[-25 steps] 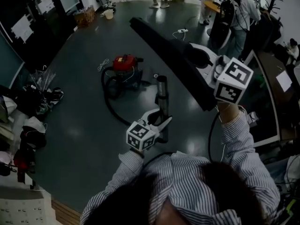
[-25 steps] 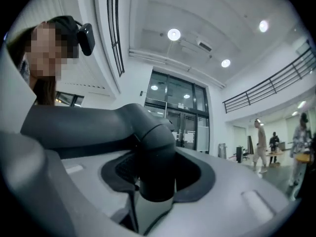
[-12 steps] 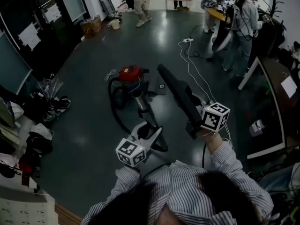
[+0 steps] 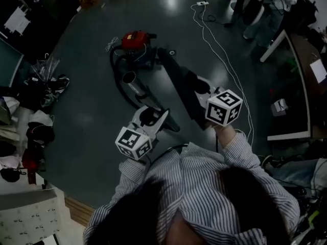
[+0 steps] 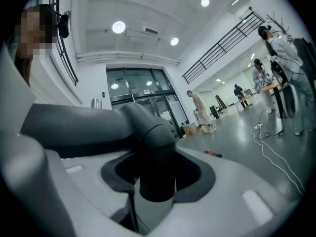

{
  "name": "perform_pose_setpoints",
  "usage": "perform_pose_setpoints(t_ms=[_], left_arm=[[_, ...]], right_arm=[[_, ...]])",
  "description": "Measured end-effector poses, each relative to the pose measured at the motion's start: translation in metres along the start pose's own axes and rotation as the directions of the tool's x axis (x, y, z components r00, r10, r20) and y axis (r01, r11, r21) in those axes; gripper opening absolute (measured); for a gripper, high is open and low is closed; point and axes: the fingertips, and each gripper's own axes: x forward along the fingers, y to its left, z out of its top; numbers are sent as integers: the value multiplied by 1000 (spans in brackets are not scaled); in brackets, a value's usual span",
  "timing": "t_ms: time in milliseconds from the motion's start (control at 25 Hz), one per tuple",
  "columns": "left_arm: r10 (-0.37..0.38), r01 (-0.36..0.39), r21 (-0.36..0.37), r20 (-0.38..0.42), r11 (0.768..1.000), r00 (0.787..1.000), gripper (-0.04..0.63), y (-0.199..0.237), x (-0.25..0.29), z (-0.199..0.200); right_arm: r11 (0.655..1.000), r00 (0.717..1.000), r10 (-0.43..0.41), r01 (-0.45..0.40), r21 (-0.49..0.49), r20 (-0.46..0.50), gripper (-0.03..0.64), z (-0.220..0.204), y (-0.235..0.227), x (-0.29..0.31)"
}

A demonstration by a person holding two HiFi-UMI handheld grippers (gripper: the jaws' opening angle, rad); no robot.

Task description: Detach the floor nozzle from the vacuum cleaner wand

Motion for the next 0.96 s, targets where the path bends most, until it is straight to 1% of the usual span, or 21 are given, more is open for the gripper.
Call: perform_pose_setpoints(t_ms=[200, 520, 800, 960], left_arm=[[-3, 2, -12, -41, 1000, 999, 179, 0, 2, -14], [-13, 12, -21, -75, 1000, 997, 179, 0, 14, -26], [-36, 35, -18, -82, 999, 996, 179, 0, 19, -25], [-52, 51, -8, -78, 999, 996, 179, -1, 25, -21]], right_arm=[[1000, 999, -26, 26, 0, -37, 169, -17, -4, -2], [997, 998, -53, 54, 49, -35, 169, -22, -18, -8], [996, 996, -67, 69, 51, -54, 169, -22, -23, -9], [997, 997, -64, 66, 45, -49, 169, -15, -26, -8]])
